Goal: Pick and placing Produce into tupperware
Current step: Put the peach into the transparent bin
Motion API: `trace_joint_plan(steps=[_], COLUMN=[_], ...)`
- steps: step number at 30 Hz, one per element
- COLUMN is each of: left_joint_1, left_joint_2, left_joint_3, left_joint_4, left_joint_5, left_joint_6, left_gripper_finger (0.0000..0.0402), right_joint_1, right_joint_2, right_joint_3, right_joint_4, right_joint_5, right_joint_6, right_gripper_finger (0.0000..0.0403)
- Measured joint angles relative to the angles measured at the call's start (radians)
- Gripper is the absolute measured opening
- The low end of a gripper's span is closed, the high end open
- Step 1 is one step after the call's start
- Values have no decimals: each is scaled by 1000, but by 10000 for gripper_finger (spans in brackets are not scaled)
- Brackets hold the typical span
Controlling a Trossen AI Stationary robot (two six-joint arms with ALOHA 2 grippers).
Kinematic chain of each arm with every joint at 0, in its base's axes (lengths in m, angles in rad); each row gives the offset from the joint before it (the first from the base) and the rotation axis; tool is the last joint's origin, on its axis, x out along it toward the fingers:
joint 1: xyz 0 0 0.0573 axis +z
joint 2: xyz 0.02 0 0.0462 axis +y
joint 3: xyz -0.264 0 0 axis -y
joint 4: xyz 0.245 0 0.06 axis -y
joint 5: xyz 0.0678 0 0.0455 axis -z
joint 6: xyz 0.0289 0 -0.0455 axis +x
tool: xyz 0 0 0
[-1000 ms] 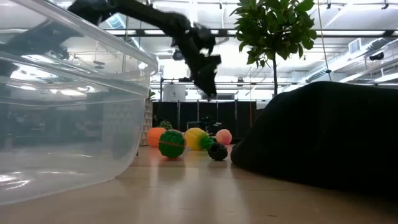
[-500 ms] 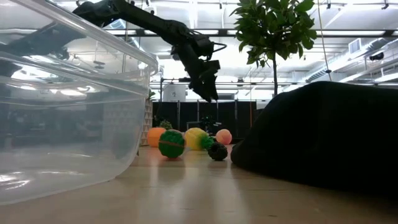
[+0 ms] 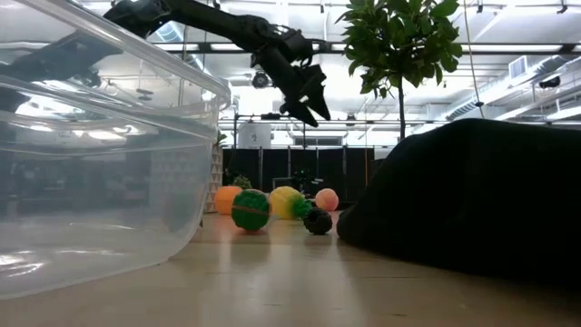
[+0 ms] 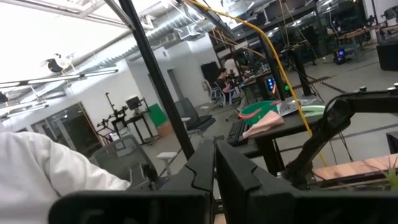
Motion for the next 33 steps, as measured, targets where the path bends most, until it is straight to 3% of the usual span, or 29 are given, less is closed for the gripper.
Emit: trace_joint_plan(steps=[9, 14, 21, 33], left_joint_1=[-14, -43, -64, -46], left_joint_2=[14, 69, 114, 200], left_joint_3=[-1, -3, 0, -3], left_joint_4=[-67, -114, 51, -75], left_joint_5=[14, -104, -152, -156], left_joint_6=[22, 111, 206, 245], left_gripper_finger=[309, 310, 325, 346], right_joint_1=[0, 0, 0, 0], right_joint_2=[0, 0, 0, 1], right_joint_3=[0, 0, 0, 0], right_joint_4=[-27, -29, -31, -31], right_joint_5=[0, 0, 0, 0], right_joint_6=[25, 24, 26, 32], right_gripper_finger=[23, 23, 23, 23])
